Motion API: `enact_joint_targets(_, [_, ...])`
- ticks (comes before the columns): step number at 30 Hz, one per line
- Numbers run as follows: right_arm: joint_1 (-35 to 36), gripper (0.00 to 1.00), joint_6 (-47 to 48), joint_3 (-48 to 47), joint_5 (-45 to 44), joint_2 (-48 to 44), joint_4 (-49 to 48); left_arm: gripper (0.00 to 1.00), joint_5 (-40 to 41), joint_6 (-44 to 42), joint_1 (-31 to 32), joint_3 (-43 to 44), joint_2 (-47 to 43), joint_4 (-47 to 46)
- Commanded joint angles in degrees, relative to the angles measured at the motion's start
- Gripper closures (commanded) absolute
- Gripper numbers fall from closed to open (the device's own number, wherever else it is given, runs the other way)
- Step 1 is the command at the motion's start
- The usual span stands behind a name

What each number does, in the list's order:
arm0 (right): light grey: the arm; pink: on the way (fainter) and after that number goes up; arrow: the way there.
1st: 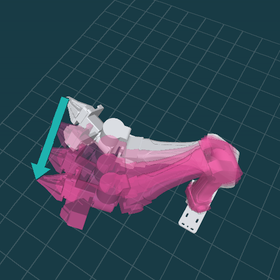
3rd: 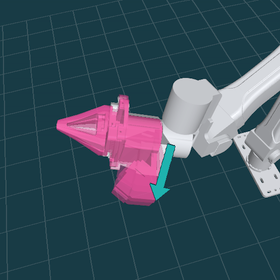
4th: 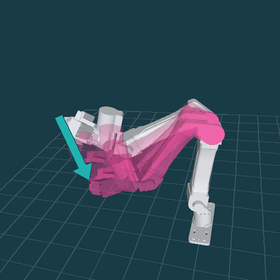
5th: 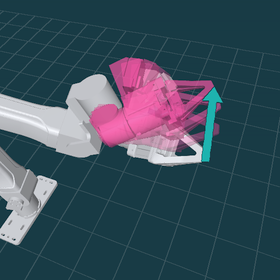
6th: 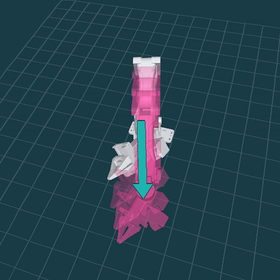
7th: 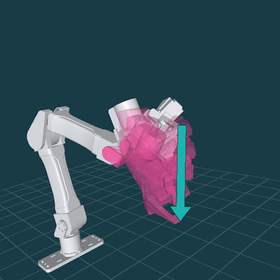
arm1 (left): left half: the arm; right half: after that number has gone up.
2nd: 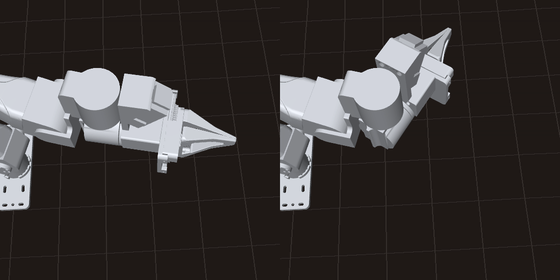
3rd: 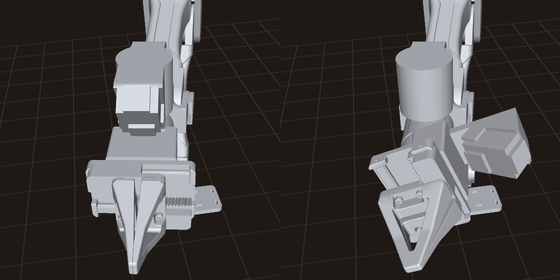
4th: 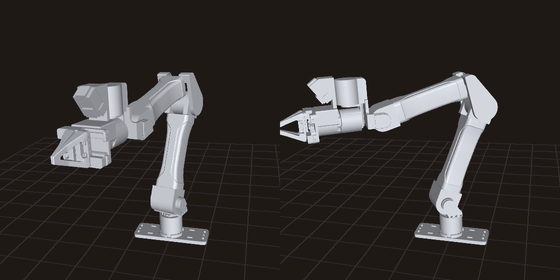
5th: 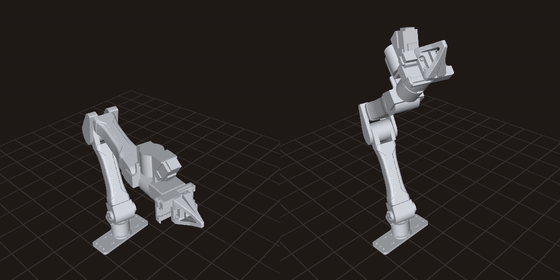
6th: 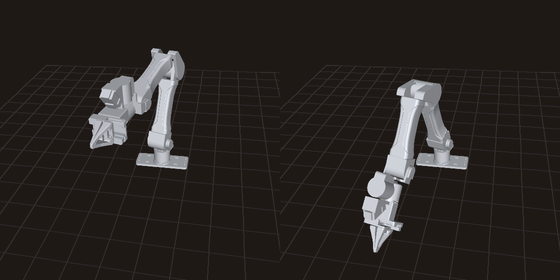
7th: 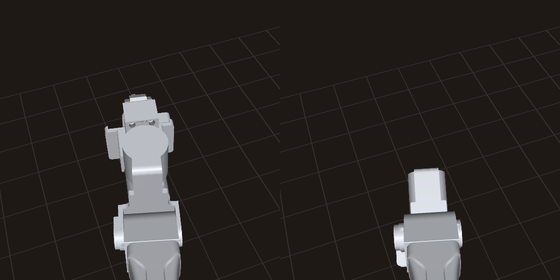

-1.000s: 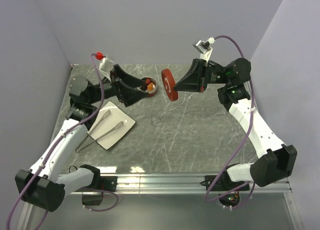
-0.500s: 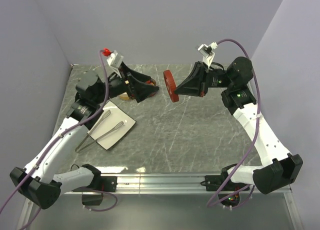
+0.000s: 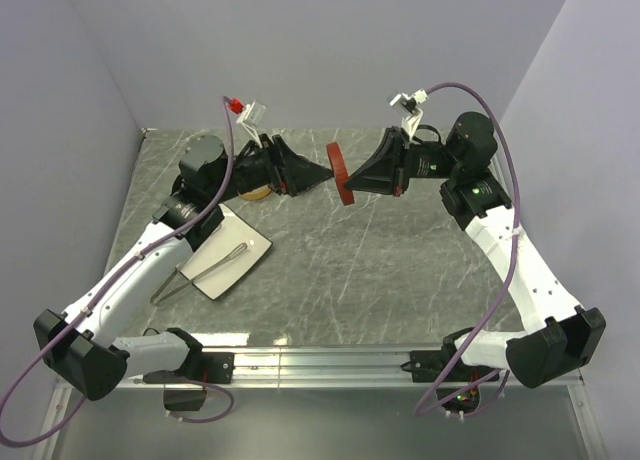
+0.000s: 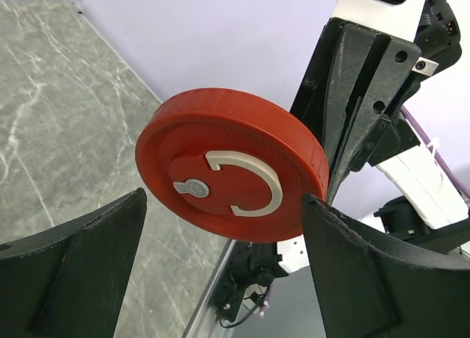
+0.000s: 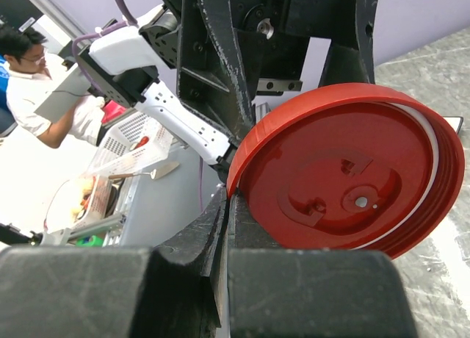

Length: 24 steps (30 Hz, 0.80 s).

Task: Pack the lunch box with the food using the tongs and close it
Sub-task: Pass the lid of the lunch box from the right arm to the left

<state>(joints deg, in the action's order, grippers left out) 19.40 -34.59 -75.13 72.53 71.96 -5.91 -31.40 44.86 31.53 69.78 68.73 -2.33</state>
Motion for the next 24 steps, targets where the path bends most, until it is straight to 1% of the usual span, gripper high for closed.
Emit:
enact_joint_targets(1, [0.64, 1.0, 1.1, -3.26, -0.9, -1.12, -1.12, 0.09, 0.55, 2.95, 0.64, 0.89, 0.09, -2.24])
enact_joint_targets(4, [0.9, 1.0, 1.37, -3.27, -1.08, -1.12, -0.94, 0.08, 0.28, 3.39, 0.9, 0.8, 0.44, -3.03])
enact_joint_targets(14, [1.7, 1.0, -4.16, -2.21, -1.16, -1.3, -6.74, 0.07, 1.51, 5.85, 1.43, 1.41, 1.85, -4.0])
enact_joint_targets(16, [1.7, 1.0, -4.7, -2.38, -1.25, -1.39, -7.53, 0.07, 2.3, 5.85, 1.43, 1.59, 2.02, -2.95])
enact_joint_targets(22, [1.61, 1.0, 0.39, -4.93, -2.57, -1.3, -1.04, 0.08, 8.1, 1.82, 1.34, 2.64, 1.5, 3.72])
enact_joint_targets(24, [1.08, 1.0, 1.71, -5.2, -2.83, -1.65, 0.28, 0.11, 10.29, 0.41, 0.03, 2.12, 1.06, 6.62])
